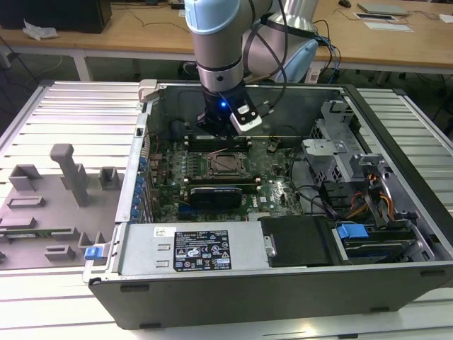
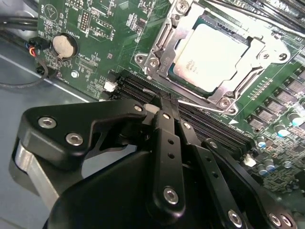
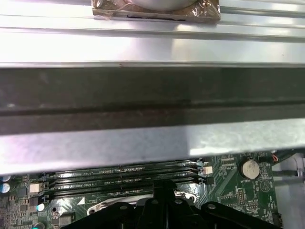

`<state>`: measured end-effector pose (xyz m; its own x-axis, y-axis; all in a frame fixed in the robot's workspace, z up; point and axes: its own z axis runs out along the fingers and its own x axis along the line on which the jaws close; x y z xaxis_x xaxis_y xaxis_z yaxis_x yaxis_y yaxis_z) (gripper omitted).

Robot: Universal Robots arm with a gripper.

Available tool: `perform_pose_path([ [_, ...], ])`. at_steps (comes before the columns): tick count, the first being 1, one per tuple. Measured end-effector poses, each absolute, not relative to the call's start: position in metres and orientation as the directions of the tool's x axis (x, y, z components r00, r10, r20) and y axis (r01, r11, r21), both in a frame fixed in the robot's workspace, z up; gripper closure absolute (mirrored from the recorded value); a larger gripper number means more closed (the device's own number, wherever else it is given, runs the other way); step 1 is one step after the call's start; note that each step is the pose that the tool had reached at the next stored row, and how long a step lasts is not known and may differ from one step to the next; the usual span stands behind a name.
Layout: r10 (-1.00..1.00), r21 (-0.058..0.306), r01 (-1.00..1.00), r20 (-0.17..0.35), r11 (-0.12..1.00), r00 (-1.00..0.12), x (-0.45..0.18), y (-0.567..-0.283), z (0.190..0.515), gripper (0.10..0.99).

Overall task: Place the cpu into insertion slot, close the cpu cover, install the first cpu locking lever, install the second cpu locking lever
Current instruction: 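Install the first cpu locking lever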

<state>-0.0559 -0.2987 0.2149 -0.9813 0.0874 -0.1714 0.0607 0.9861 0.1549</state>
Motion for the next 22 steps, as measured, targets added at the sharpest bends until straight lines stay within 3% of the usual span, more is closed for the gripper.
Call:
perform_pose_path([
  [22,0.162,0.127,0.141,-0.175,0.982,-0.971,-0.0576,-0.2900,0.2090,0.980],
])
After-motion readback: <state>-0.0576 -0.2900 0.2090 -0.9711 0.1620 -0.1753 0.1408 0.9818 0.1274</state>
